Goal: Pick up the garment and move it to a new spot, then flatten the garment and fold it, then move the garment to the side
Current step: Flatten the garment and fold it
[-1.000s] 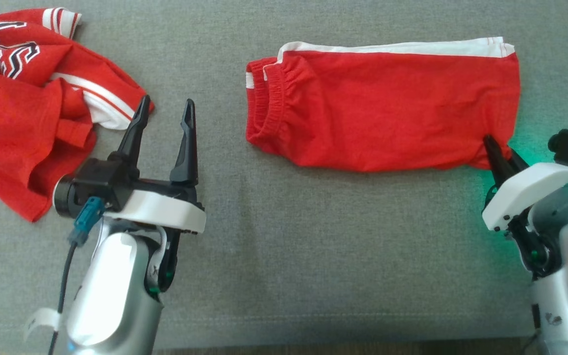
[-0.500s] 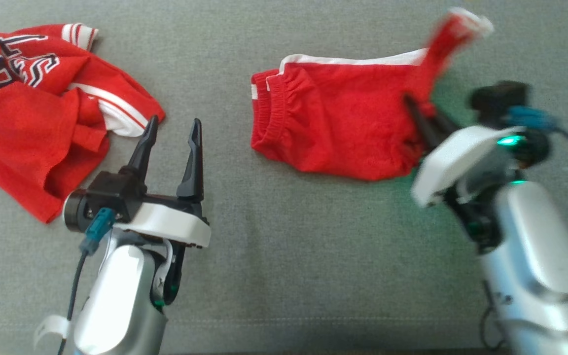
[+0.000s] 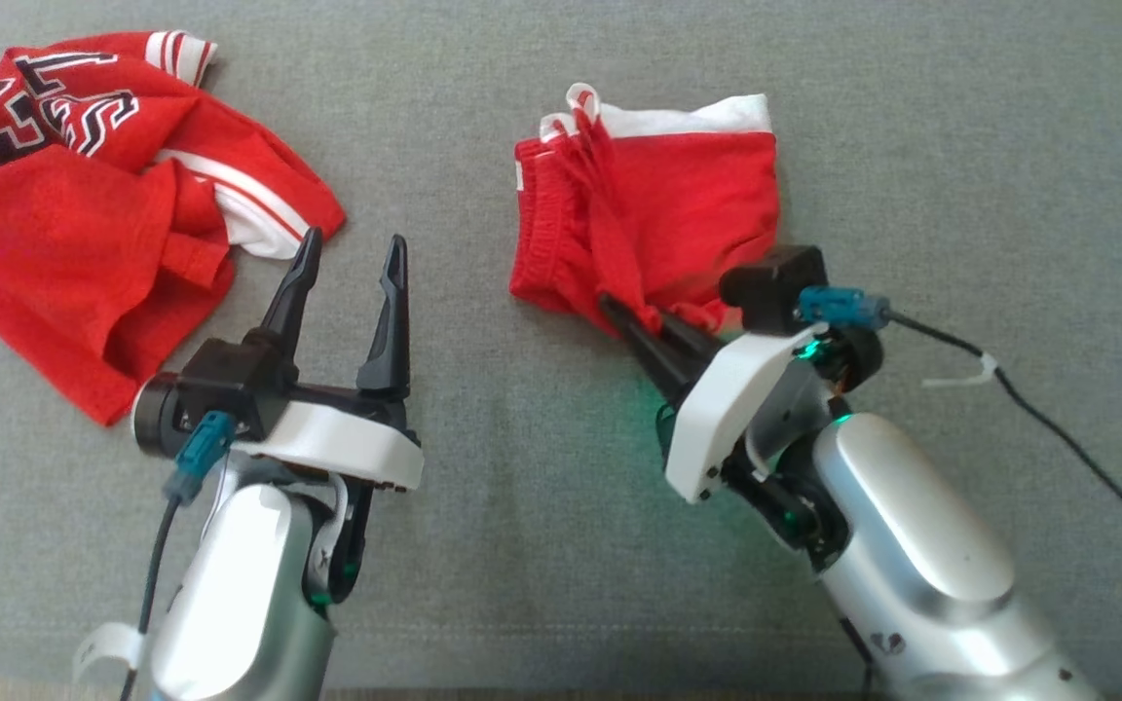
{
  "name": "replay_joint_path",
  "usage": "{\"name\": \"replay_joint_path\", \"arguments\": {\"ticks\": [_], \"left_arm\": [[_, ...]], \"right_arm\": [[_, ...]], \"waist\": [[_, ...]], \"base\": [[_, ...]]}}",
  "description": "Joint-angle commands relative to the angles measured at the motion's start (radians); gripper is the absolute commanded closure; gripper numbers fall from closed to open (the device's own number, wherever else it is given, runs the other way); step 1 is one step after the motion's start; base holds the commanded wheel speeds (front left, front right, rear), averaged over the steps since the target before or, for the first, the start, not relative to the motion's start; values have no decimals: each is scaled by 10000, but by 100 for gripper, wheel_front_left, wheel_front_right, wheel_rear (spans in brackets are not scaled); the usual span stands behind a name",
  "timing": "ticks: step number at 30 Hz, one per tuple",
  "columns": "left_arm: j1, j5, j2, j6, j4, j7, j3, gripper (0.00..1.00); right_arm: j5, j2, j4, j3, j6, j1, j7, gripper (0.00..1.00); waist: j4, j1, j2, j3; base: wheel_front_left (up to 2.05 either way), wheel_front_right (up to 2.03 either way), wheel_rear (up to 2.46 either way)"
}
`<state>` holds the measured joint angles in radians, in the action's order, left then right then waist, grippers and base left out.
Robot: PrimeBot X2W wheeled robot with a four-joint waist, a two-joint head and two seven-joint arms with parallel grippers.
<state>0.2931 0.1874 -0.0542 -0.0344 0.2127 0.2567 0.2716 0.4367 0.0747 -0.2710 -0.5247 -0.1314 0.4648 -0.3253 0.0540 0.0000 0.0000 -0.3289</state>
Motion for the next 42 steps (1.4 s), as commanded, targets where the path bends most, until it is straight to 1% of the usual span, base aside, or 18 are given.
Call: {"name": "replay_joint_path", "arguments": {"ticks": [1, 3, 4, 5, 6, 11, 14, 17, 21, 22, 25, 26, 27, 30, 32, 37, 42], "left_arm": [[196, -51, -52, -1, -360, 51, -341, 0], [224, -60, -44, -1, -363, 51, -322, 0], [237, -49, -40, 5, -365, 51, -315, 0], [247, -43, -36, 8, -369, 51, -308, 0], [252, -27, -32, 20, -358, 51, -296, 0], [295, 20, -16, 45, -359, 51, -286, 0], [316, -9, -12, 45, -363, 51, -319, 0], [303, -48, -18, 25, -366, 51, -385, 0], [241, -105, -84, -21, -388, 51, -511, 0], [241, -105, -84, -21, -388, 51, -511, 0], [170, -135, -132, -63, -428, 51, -596, 0], [127, -142, -165, -85, -452, 51, -652, 0], [96, -139, -182, -96, -465, 51, -683, 0], [27, -133, -236, -114, -519, 51, -760, 0], [-12, -142, -314, -134, -540, 51, -833, 0], [-85, -134, -404, -182, -569, 51, -914, 0], [-86, -132, -462, -207, -567, 51, -911, 0]], "right_arm": [[264, -239, 258, -313, 7, 338, 278, 100], [428, -241, 88, -457, 7, 466, 519, 100], [479, -241, -3, -515, 7, 529, 620, 92], [487, -242, -52, -552, 7, 599, 799, 55], [502, -242, -103, -591, 7, 657, 956, 0], [293, -243, 26, -800, 7, 944, 2178, 0], [-95, -243, 188, -611, 7, 1007, 3022, 0], [-455, -142, 353, 83, 7, 863, 3698, 0], [-825, 243, 704, 1543, 7, 361, 4251, 0], [-825, 243, 704, 1543, 7, 361, 4251, 0], [-1092, 556, 1060, 2730, 7, -205, 4414, 0], [-1272, 735, 1344, 3470, 7, -637, 4449, 0], [-1360, 800, 1479, 3810, 7, -862, 4432, 0], [-1551, 866, 1954, 4655, 7, -1496, 4345, 0], [-1652, 778, 2410, 5087, 7, -1971, 4228, 0], [-1717, 552, 2955, 5314, 7, -2386, 4021, 0], [-1748, 441, 3188, 5338, 7, -2541, 3873, 0]], "waist": [[6, 0, 0, -45], [14, 0, 0, -108], [10, 0, 0, -135], [5, 0, 0, -162], [-2, 0, 0, -192], [-71, 0, 0, -243], [-146, 0, 0, -230], [-252, 0, 0, -172], [-448, 0, 0, -62], [-448, 0, 0, -62], [-592, 0, 0, 12], [-674, 0, 0, 56], [-720, 0, 0, 81], [-812, 0, 0, 111], [-900, 0, 0, 162], [-994, 0, 0, 207], [-995, 0, 0, 238]], "base": [[0, 0, 0], [0, 0, 0], [0, 0, 0], [0, 0, 0], [0, 0, 0], [0, 0, 0], [0, 0, 0], [0, 0, 0], [0, 0, 0], [0, 0, 0], [0, 0, 0], [0, 0, 0], [0, 0, 0], [0, 0, 0], [0, 0, 0], [0, 0, 0], [0, 0, 0]]}}
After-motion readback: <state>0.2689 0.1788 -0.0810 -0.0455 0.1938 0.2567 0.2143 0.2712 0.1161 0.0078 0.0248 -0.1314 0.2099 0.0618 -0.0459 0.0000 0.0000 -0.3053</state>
